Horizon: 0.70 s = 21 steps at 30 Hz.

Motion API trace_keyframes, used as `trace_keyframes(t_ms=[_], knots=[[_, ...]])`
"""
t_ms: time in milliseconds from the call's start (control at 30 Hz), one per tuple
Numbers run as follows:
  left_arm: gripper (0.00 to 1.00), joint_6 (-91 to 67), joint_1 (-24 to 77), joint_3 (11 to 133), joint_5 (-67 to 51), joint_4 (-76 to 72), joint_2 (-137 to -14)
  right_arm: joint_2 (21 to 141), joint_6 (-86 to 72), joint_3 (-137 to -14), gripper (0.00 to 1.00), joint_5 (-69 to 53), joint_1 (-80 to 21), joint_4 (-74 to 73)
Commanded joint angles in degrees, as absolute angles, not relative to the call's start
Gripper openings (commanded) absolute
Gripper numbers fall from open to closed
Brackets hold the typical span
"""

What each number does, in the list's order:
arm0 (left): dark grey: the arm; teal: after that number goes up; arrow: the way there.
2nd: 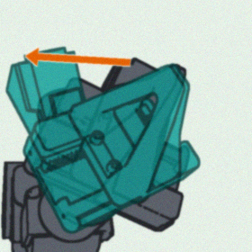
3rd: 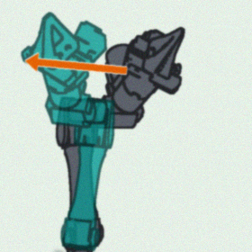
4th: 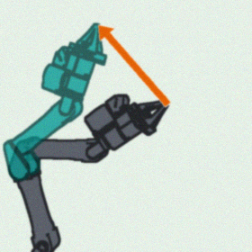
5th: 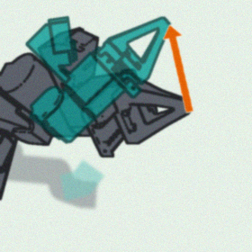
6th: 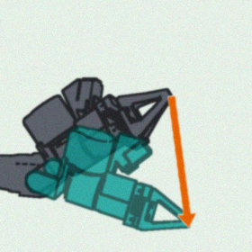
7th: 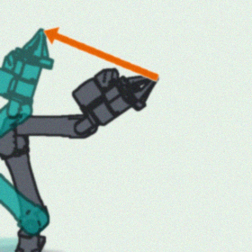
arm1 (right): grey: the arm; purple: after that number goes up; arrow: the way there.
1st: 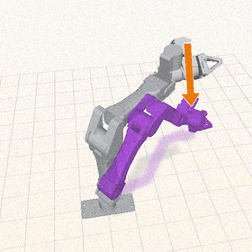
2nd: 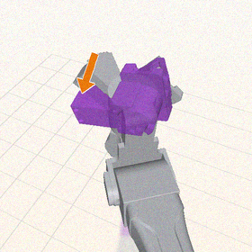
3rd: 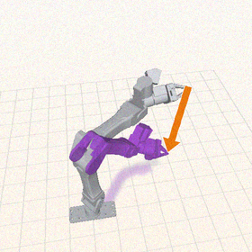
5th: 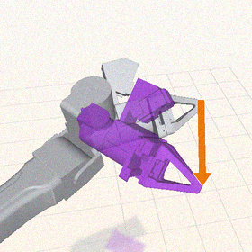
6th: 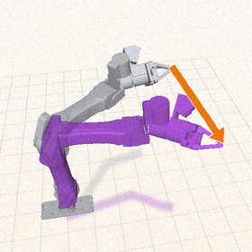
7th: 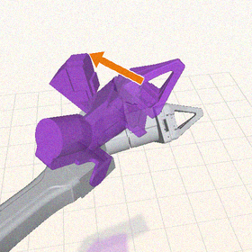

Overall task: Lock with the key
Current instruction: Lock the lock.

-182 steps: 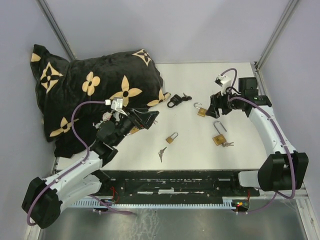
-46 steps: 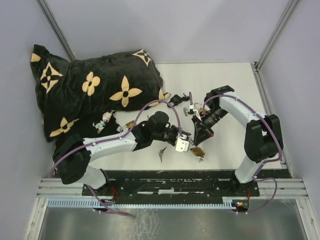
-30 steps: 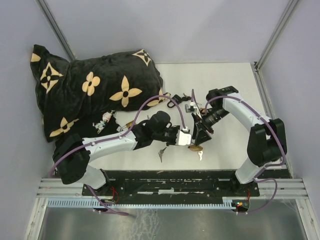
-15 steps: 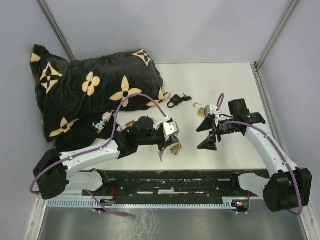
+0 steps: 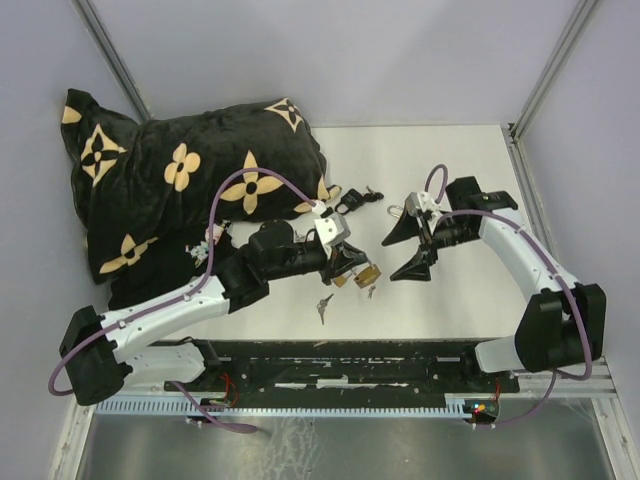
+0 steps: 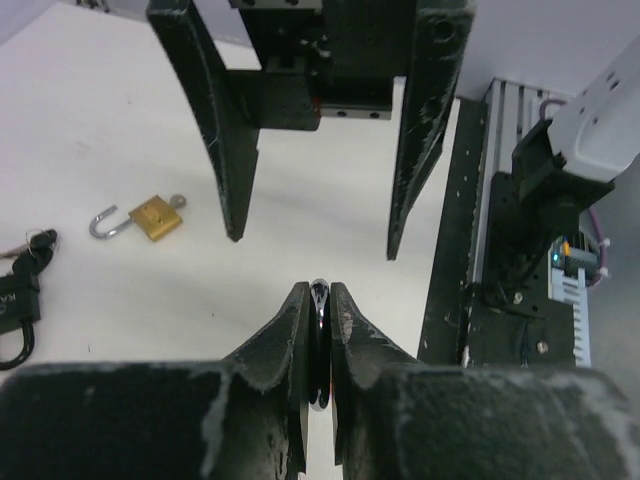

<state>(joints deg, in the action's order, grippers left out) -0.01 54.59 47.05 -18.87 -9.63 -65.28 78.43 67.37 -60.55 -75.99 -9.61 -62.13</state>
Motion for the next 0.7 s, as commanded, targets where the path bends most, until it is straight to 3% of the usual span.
trace_keyframes(t_ms=[0,167,300,500,667], knots=[[0.03,-6.5,53.5,53.2,-18.1,-19.6,-65.6,83.6,79.4,-70.9,0.99,-78.9,-9.9,-78.7],[0.03,-10.4,52.1,55.6,-17.9,-21.2,-67.2,86.2,82.9,-76.5,0.99,-74.7,-9.8,-86.7],[0.03,-13.4,50.7,56.8,-18.5,-21.9,-68.6,81.0,57.1,-75.4,0.99,-65.6,-9.7,-66.8],[0.03,-16.6,49.3,56.7,-20.8,-25.6,-68.9,74.6,49.4,-70.1,0.99,-67.5,-11.9,-58.6],[0.03,-19.9,49.0,57.8,-23.5,-29.4,-69.3,66.5,19.8,-54.0,0.99,-66.2,-13.2,-17.2]])
